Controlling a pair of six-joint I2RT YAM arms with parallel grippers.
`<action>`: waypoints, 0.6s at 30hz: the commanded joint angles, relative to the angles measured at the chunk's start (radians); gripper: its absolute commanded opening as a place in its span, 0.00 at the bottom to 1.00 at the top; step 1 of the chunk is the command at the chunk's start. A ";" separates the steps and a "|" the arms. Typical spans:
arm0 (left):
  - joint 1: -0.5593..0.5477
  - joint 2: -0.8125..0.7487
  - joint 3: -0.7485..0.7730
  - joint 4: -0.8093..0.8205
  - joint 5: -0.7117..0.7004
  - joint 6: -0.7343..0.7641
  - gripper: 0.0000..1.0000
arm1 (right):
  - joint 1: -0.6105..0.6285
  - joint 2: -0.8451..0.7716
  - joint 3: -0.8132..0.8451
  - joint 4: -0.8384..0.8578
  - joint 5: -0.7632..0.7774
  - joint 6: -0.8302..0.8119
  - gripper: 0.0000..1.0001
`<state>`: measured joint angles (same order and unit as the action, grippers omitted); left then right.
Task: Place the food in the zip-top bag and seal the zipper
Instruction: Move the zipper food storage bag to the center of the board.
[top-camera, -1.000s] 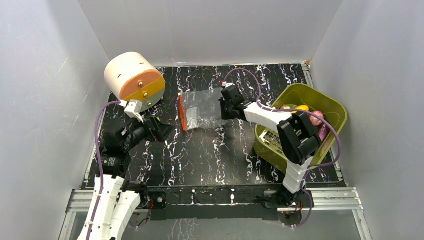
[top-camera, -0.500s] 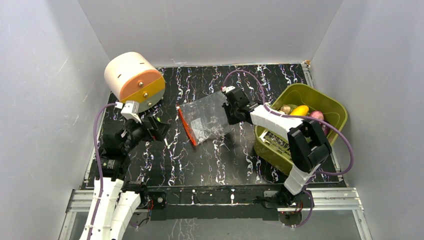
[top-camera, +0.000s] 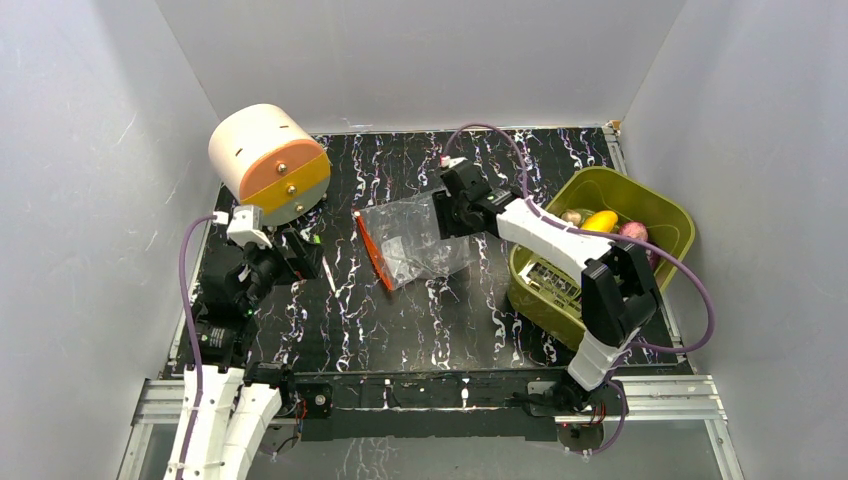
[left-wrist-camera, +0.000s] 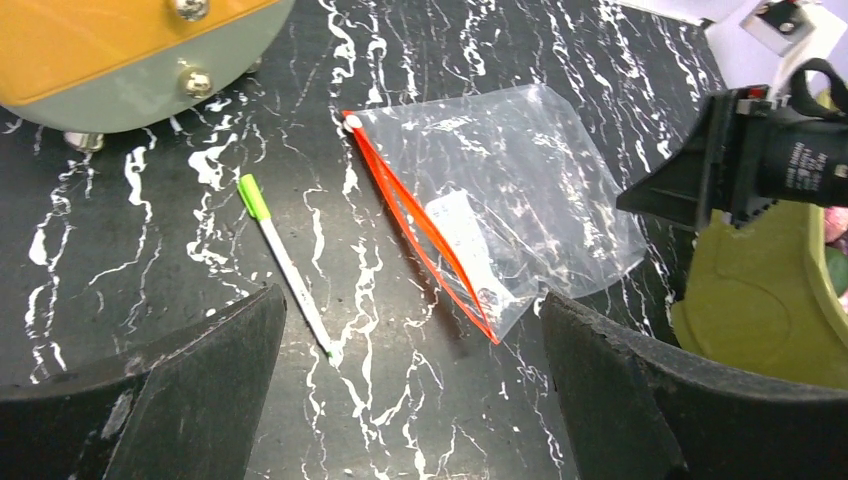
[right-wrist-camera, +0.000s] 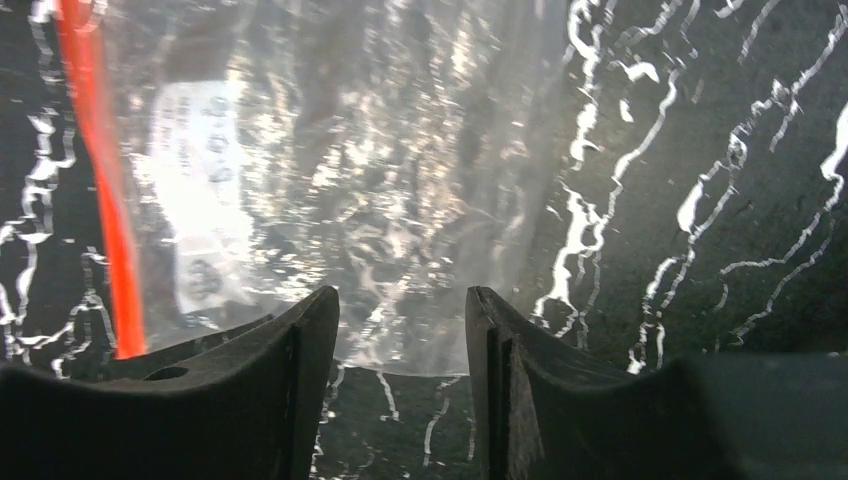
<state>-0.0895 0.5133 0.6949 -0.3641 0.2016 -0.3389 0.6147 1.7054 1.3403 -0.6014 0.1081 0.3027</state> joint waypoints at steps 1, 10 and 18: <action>-0.003 -0.014 0.045 -0.028 -0.080 0.014 0.98 | 0.110 -0.012 0.082 0.026 0.063 0.065 0.48; -0.003 -0.028 0.060 -0.068 -0.171 0.003 0.98 | 0.293 0.055 0.142 0.119 0.203 0.120 0.52; -0.003 -0.039 0.063 -0.072 -0.180 -0.002 0.98 | 0.348 0.187 0.216 0.125 0.239 0.117 0.52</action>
<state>-0.0891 0.4866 0.7227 -0.4313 0.0391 -0.3405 0.9482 1.8481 1.4834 -0.5179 0.2871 0.4072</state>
